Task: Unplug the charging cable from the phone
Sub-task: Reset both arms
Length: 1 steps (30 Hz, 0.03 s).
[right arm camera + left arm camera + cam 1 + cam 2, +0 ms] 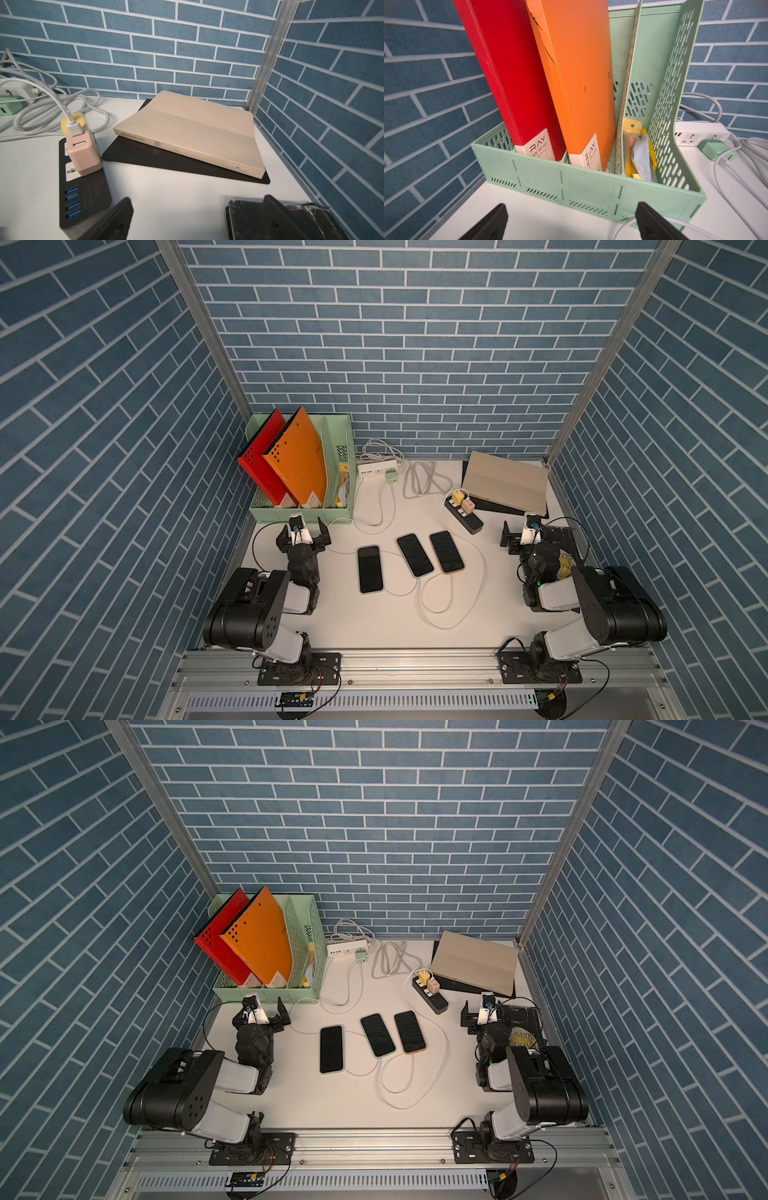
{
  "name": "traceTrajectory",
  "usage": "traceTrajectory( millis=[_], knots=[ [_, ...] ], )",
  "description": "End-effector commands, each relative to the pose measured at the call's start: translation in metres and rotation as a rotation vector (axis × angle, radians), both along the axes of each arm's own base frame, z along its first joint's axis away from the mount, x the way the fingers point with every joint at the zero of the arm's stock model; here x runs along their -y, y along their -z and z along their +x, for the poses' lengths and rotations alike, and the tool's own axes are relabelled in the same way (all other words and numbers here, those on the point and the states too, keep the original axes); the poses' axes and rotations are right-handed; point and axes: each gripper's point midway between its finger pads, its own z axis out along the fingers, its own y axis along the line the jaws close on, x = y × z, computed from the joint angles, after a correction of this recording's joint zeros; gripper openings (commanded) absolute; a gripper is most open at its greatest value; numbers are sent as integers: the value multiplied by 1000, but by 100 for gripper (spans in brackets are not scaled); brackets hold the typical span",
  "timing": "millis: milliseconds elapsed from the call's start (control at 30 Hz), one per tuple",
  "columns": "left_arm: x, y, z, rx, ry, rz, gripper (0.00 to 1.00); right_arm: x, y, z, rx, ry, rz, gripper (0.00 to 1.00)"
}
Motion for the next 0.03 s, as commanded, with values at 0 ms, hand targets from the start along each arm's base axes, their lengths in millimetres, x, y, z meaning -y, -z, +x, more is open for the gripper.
traceTrajectory(
  millis=[0],
  knots=[
    [1,-2,2,3,6,8,100,3,-5,4,16,21,24,100]
  ],
)
